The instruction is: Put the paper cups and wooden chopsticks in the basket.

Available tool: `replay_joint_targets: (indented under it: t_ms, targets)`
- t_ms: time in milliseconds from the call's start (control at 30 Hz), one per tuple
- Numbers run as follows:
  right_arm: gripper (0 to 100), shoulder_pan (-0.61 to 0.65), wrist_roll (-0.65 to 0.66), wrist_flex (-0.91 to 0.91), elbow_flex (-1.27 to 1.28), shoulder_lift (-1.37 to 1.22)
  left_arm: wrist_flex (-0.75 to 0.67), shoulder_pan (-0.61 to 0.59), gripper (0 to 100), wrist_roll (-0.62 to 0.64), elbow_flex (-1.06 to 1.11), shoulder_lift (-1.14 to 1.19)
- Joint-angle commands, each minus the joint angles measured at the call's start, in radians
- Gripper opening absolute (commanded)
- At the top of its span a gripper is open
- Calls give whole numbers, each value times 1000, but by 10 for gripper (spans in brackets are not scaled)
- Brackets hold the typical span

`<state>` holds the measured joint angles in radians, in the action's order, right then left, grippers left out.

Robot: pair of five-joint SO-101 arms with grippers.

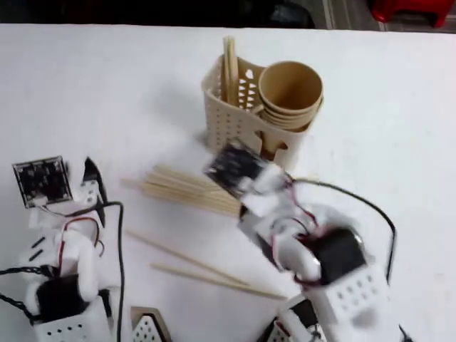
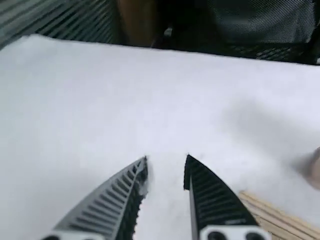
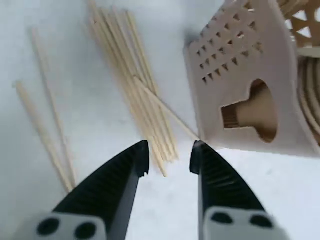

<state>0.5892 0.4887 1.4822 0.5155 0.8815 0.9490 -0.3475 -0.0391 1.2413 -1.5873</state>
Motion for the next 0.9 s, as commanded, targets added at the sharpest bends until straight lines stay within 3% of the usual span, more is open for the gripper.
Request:
replay_joint_targets:
  t_ms: [0,167,400,867]
  targets:
    - [169,88,8,-10,-83,-170,-64,-81,137,74,143,-122]
    - [249,162,8,-162,-86,-363,-26,-134,162,75,198,-229]
    - [248,186,31,-378,-89,-634,-15,-137,162,74,199,-237]
    - [247,196,92,-607,-92,-940,-21,-134,162,74,221,-237]
